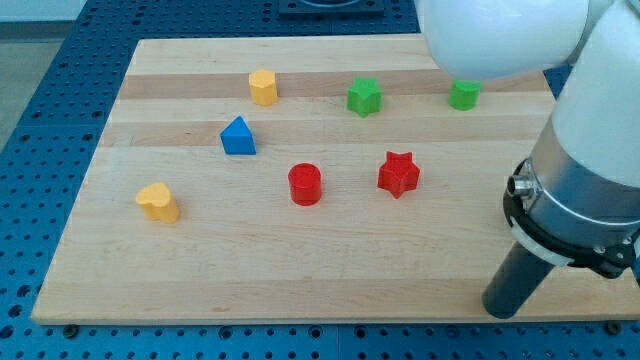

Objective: Move the green circle close to the green star

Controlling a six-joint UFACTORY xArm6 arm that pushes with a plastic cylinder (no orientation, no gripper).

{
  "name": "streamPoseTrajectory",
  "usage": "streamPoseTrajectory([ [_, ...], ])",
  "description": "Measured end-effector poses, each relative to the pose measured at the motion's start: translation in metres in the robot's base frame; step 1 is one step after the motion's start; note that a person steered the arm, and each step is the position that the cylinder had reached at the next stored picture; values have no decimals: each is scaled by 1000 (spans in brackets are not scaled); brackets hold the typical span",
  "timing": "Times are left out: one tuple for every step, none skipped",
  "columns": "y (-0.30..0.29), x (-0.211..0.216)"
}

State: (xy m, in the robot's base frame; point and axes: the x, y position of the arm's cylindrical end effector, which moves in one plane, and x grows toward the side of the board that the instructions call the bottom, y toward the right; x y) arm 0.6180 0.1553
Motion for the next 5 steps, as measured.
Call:
streamPoseTrajectory([
  [0, -2],
  [19, -22],
  [92, -57],
  [152, -66],
  [140, -88],
])
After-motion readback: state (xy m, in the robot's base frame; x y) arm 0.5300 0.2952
